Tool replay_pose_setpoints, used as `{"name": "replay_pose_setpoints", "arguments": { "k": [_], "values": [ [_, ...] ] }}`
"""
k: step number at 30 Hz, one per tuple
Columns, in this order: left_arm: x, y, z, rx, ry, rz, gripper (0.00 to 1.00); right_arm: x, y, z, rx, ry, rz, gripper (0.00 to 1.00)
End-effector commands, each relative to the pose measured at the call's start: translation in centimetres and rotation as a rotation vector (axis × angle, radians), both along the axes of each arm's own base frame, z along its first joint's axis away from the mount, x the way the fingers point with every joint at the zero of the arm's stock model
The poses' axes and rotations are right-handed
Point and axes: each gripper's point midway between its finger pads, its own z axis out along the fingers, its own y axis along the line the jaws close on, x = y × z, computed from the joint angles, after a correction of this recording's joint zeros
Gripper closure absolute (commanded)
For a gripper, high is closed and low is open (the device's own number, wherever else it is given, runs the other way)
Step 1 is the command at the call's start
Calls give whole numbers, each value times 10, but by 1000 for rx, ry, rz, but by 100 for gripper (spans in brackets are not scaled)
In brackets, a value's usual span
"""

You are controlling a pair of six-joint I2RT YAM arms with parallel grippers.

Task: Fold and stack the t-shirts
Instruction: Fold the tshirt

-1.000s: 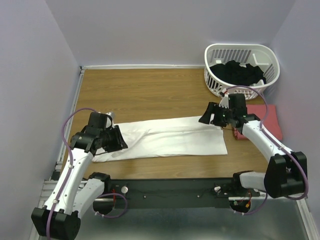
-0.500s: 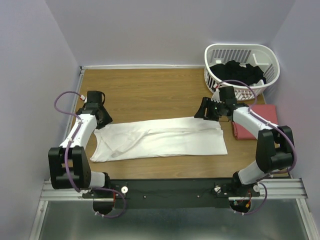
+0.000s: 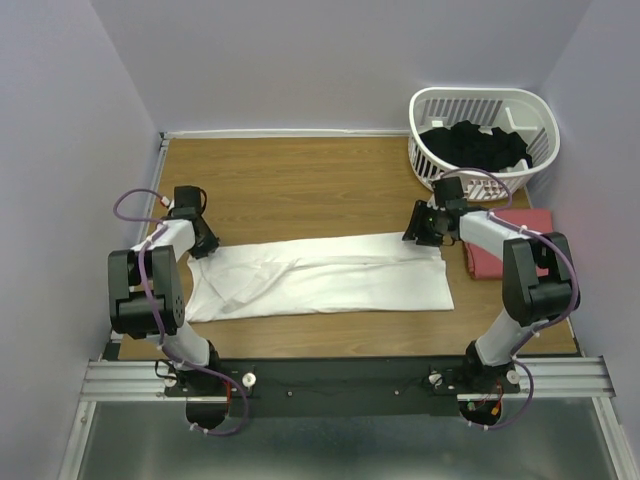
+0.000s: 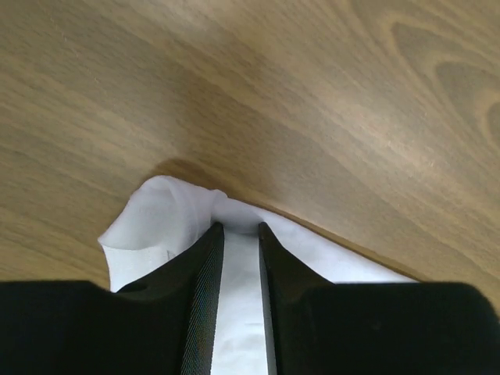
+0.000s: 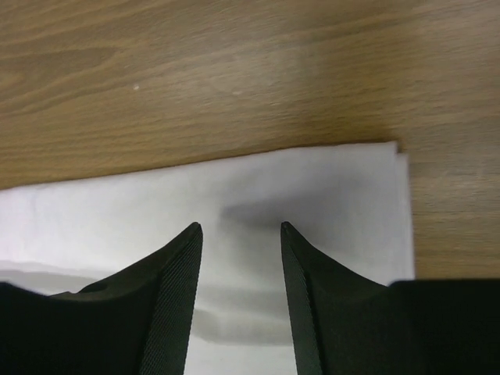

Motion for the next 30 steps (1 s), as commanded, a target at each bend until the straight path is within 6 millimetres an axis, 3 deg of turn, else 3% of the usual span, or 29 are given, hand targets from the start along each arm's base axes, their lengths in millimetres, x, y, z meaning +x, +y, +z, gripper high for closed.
{"name": "replay_pose_setpoints", "arguments": {
  "k": [1,5,9,11,12,14,18,20,22,23,24,26,27,30],
  "values": [
    [2,10,-26,7,40,27,69,6,-36,-20,-93,0,-148,50],
    [13,11,-40,-3,68,27,70,14,-54,-34,-101,12,-210,56],
    [45,10,-37,-25,28,17,70,33,-70,-40,-98,6,-258,58],
    [56,9,-36,-39,20,6,68,43,-70,-36,-103,-13,-244,59],
    [67,6,-27,-57,-8,-9,65,53,-67,-24,-90,-47,-230,59],
    [75,3,-12,-60,-48,-25,59,57,-52,-7,-27,-81,-155,59],
    [80,3,44,-16,-181,-38,44,54,-5,38,56,-180,6,58],
    [76,0,61,-5,-220,-47,38,50,13,48,59,-205,60,58],
    [64,-10,80,19,-266,-76,30,42,45,60,69,-237,148,57],
    [55,-15,79,30,-261,-92,29,38,58,64,78,-245,182,56],
    [49,-18,95,62,-300,-96,25,28,84,68,89,-254,254,55],
    [38,-23,101,81,-317,-99,22,20,111,76,106,-270,317,51],
    [29,-24,103,95,-327,-91,21,11,138,82,122,-290,380,49],
    [14,-26,96,137,-312,-101,19,0,181,84,155,-314,482,44]
  ]
}}
